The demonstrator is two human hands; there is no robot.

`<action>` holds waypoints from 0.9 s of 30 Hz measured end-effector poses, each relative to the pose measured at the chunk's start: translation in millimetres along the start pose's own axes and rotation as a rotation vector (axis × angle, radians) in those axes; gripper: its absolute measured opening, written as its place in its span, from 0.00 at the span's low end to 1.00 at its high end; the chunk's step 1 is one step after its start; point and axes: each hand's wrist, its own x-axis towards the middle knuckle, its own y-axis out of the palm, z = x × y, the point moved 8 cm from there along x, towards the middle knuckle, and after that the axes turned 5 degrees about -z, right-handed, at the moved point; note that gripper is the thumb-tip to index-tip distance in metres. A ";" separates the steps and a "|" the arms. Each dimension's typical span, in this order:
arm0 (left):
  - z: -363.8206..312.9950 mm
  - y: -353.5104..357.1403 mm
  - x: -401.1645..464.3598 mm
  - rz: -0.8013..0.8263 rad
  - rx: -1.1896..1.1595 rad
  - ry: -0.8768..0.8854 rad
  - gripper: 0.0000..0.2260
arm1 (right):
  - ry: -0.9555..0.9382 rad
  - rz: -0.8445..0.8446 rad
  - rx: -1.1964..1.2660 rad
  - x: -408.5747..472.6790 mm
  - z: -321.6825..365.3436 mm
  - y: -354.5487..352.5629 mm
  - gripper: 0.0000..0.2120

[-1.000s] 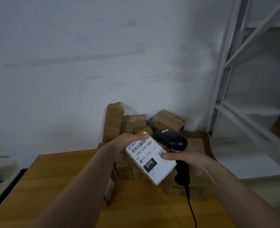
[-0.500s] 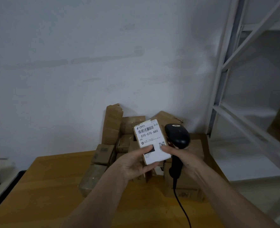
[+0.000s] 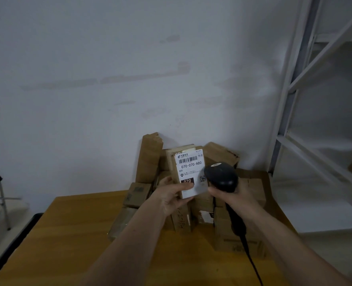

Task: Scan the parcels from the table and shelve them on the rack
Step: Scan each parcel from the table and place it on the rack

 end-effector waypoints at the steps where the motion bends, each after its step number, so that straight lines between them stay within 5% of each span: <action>1: -1.8 -0.9 1.3 -0.004 0.008 0.010 0.47 | -0.002 -0.001 -0.007 -2.7 0.7 2.6 0.16; 9: -7.4 -3.9 15.7 0.020 0.000 0.053 0.45 | -0.050 -0.043 -0.036 -19.6 2.8 14.9 0.04; 27: 7.6 11.6 21.1 -0.005 -0.032 0.045 0.47 | 0.027 -0.098 -0.012 -31.8 0.0 -14.3 0.06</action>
